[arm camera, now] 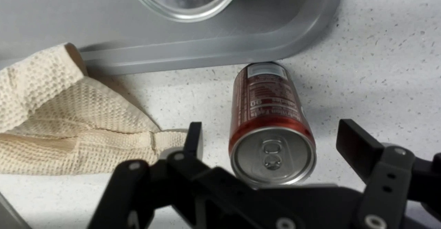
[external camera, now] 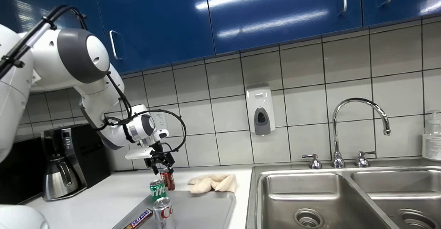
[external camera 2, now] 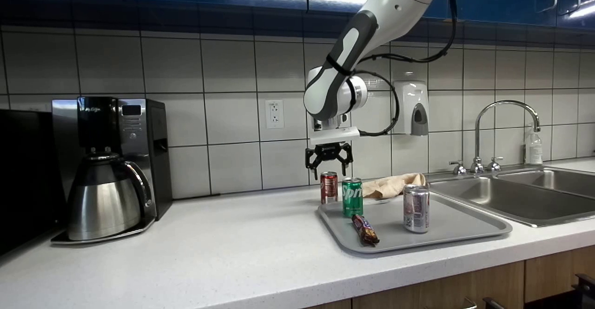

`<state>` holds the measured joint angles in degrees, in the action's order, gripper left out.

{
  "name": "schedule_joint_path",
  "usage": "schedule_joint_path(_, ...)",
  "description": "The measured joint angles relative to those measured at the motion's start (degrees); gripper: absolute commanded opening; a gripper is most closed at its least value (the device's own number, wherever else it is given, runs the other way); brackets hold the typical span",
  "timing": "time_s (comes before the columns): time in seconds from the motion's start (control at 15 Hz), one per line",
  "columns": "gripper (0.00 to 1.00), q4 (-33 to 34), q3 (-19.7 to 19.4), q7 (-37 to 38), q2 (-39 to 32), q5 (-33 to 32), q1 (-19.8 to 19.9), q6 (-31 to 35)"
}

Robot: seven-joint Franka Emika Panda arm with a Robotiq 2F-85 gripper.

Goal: Put the cans on the tray

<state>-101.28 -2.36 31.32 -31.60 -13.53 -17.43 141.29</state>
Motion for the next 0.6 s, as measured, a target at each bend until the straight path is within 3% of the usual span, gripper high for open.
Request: schedule_joint_path(0.6, 1.0, 4.2, -0.5, 0.0, -3.8, 0.0, -0.1, 0.0)
